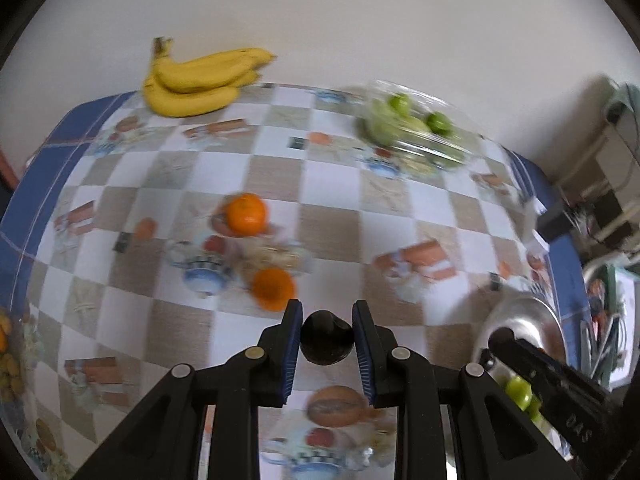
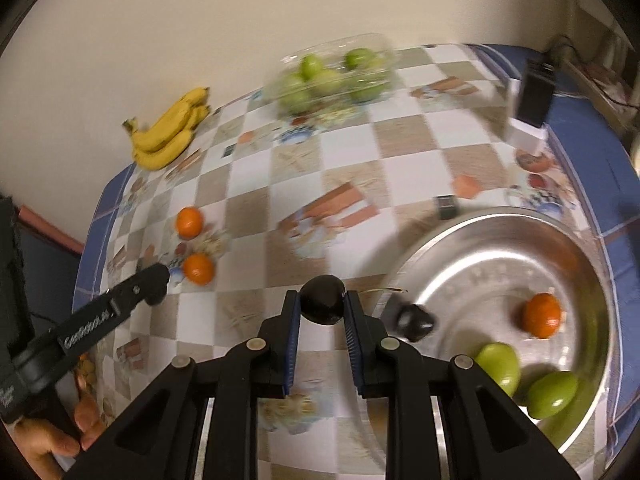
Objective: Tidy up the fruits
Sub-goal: 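Carry the dark plum and dark cherry over the steel bowl with both tools, then open both grippers to drop the plum and cherry into the bowl, then withdraw both tools from the bowl toward the two tangerines, then close the right gripper on a tangerine while the left tool approaches the other tangerine, then close the left gripper on the second tangerine, then carry both tangerines over the steel bowl with both tools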
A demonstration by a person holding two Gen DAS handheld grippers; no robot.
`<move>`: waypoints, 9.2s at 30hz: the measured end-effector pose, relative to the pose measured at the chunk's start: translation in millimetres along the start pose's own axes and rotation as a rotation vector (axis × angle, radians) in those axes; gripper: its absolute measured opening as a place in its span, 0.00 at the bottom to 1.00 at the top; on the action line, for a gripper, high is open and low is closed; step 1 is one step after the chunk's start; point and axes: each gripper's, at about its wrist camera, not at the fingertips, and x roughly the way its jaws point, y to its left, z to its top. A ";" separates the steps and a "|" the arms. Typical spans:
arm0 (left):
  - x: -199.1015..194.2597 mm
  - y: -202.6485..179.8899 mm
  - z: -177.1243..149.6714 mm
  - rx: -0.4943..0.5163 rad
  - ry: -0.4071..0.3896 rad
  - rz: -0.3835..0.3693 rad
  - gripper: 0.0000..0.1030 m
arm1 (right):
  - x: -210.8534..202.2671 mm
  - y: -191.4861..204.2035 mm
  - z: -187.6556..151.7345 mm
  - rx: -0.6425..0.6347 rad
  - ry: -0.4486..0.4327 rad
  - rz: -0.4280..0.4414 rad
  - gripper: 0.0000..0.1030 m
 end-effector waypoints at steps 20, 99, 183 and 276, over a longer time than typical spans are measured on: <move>24.8 -152.2 -43.9 0.332 0.111 -0.131 0.27 | -17.3 -107.1 -1.0 0.226 -0.027 -0.056 0.22; 41.8 -30.3 -13.0 -0.150 0.105 -0.012 0.53 | -8.4 -105.0 -1.8 0.204 0.034 -0.086 0.31; 13.5 144.4 9.1 -0.228 0.016 0.281 1.00 | 64.9 91.3 -9.7 -0.211 0.066 -0.071 1.00; 98.5 57.0 82.1 -0.060 0.115 0.202 0.41 | 96.9 62.0 56.7 -0.122 0.027 0.016 0.37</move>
